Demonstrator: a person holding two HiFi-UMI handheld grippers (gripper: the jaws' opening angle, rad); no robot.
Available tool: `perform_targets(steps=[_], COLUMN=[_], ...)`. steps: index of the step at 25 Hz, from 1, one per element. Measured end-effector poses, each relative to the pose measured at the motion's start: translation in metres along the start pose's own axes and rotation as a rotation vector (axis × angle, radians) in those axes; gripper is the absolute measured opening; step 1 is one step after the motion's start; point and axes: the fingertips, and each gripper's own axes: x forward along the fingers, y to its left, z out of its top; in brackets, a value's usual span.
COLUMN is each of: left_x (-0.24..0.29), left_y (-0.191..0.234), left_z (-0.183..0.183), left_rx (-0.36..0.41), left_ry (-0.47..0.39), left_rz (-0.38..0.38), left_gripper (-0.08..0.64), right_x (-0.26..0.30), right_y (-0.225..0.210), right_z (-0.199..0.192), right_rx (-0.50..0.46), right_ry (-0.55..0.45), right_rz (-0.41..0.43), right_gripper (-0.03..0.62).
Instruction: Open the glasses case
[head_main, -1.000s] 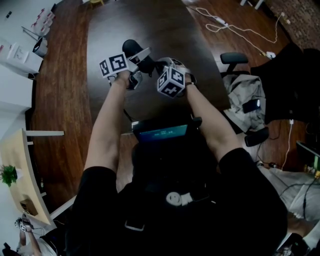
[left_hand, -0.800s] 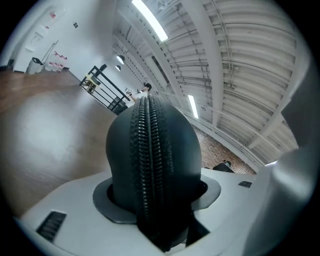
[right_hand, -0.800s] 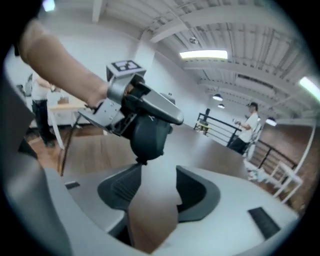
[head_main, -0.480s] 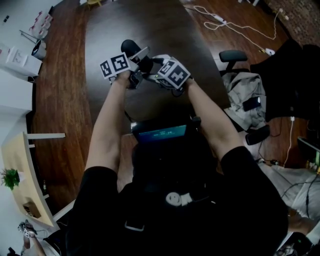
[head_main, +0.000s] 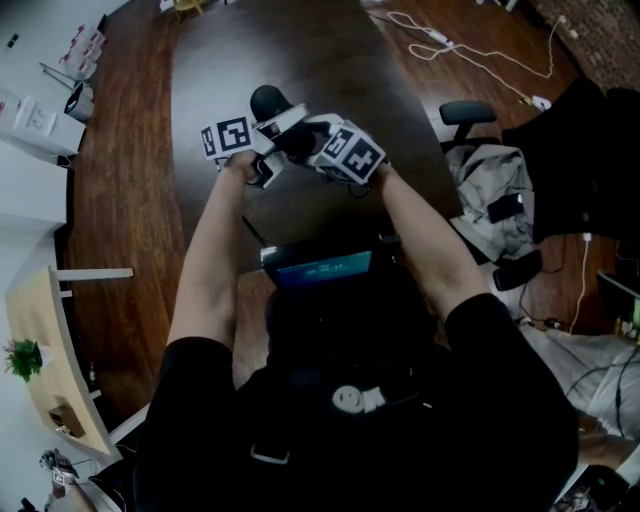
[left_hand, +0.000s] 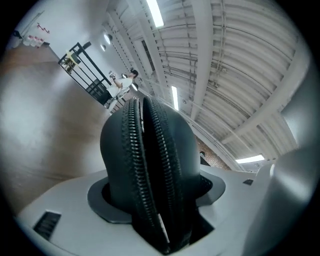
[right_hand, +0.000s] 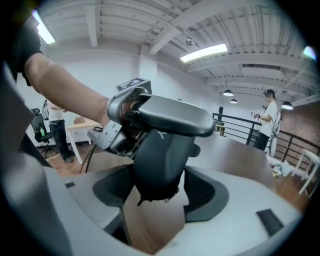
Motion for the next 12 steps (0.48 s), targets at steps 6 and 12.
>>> perform_targets(steps=[6, 12], left_x=[-0.016, -0.021], left_y=[-0.020, -0.034], left_z=[-0.002, 0.001], left_rx=[0.041, -0.002], left_ry=[0.046, 0.025], left_rz=[-0.120, -0.214], left_gripper=[0.342, 0.359], right_x=[-0.014, -0.040], right_y=[0.013, 0.014], right_z=[0.009, 0.021], right_rx=[0.247, 0.490], right_ry=[-0.178, -0.354], right_rz=[0.199, 0.385], right_gripper=[0.324, 0.311])
